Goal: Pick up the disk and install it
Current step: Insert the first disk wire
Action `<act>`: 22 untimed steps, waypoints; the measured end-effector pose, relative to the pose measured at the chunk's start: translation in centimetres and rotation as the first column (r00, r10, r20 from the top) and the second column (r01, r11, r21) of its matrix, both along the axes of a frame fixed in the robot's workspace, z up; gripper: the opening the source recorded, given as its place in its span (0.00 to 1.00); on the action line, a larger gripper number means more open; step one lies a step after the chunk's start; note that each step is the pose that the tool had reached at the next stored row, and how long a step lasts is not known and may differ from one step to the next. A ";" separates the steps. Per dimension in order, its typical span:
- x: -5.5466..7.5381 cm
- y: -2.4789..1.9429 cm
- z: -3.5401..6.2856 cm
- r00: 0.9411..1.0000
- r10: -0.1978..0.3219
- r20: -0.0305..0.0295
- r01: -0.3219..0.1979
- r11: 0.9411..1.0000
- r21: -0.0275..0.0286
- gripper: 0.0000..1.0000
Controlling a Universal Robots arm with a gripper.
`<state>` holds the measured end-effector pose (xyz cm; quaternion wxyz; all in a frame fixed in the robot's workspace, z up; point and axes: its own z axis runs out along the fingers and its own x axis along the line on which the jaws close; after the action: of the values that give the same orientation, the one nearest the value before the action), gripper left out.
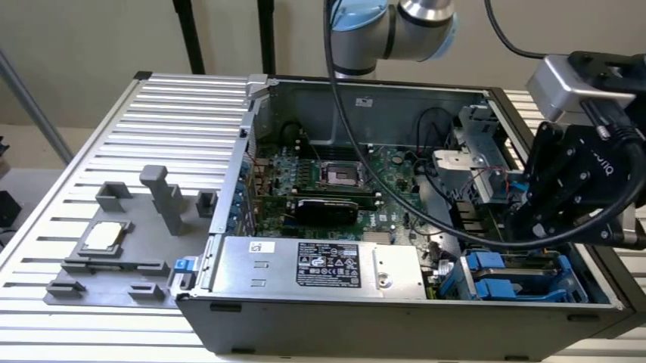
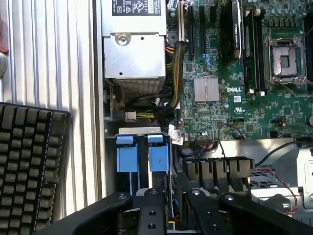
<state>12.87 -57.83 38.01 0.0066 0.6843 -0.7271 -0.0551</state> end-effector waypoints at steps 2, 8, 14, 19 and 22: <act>0.1 0.26 0.16 1.000 0.000 0.000 0.000 1.000 0.000 0.25; 0.7 0.61 0.22 1.000 0.000 0.000 0.000 1.000 0.003 0.27; 1.7 1.15 0.24 1.000 0.000 0.000 0.000 1.000 0.003 0.45; 2.6 2.22 0.24 1.000 0.000 0.000 0.000 1.000 0.002 0.45; 3.1 2.83 0.25 1.000 0.000 0.000 0.000 1.000 -0.010 0.45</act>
<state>15.95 -55.00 38.26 0.0100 0.6843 -0.7273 -0.0513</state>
